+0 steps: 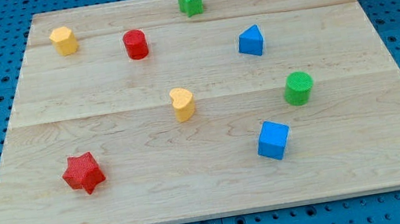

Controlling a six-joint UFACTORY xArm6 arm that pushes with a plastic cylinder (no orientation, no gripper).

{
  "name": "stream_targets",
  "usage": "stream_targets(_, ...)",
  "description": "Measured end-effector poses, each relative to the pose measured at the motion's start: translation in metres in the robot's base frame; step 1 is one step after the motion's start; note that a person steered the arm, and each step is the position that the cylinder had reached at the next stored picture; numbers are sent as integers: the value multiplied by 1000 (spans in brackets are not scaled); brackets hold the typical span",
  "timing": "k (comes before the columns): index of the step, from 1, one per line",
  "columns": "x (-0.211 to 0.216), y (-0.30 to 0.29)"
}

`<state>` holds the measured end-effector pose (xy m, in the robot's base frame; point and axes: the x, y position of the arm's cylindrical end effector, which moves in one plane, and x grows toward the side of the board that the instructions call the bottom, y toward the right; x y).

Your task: Move the green star diagonally to the red circle

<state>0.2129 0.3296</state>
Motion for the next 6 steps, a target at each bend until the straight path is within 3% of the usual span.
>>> stream_targets(3, 28, -98)
stream_targets(6, -14, -233)
